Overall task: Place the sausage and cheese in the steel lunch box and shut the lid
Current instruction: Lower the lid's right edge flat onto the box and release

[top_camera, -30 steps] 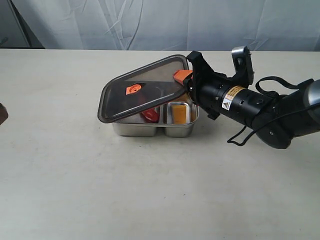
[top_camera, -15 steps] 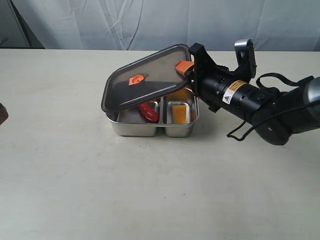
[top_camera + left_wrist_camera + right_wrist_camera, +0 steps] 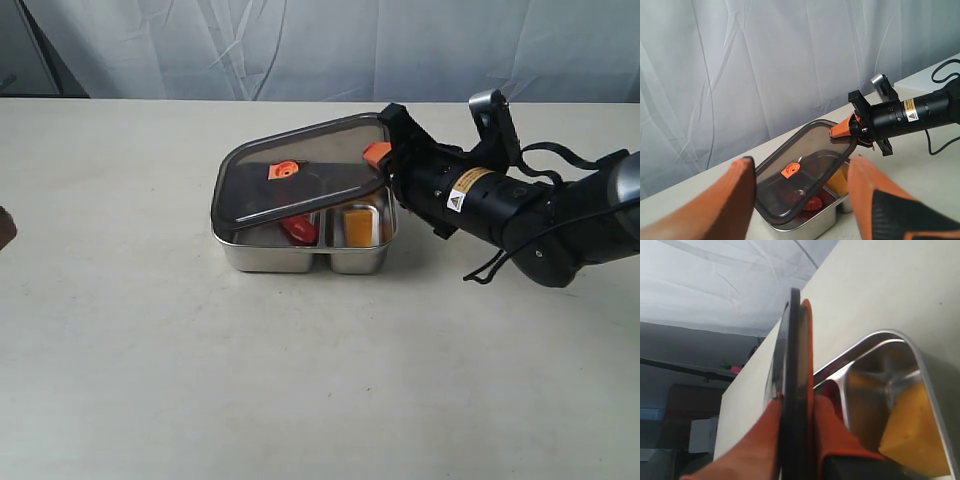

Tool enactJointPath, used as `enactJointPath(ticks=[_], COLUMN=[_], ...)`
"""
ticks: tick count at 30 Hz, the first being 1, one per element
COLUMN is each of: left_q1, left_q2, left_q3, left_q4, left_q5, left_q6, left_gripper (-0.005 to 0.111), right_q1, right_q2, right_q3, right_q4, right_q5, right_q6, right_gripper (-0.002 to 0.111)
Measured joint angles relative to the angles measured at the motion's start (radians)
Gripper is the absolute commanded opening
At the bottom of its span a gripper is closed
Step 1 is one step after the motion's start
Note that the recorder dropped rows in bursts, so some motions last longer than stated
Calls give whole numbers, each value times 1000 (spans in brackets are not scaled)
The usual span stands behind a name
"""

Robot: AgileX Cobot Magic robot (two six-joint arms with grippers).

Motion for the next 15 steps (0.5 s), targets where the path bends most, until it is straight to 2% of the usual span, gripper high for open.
enactJointPath(ticks=[15], left_q1=[0], left_q2=[0], left_q3=[0], left_q4=[0], left_q5=[0], left_q6=[0], left_gripper=[53], right_q1=[-1], right_q2=[-4], right_q3=[-4], right_q4=[-55], right_q5=[126], right_q6=[-19], right_gripper=[-1])
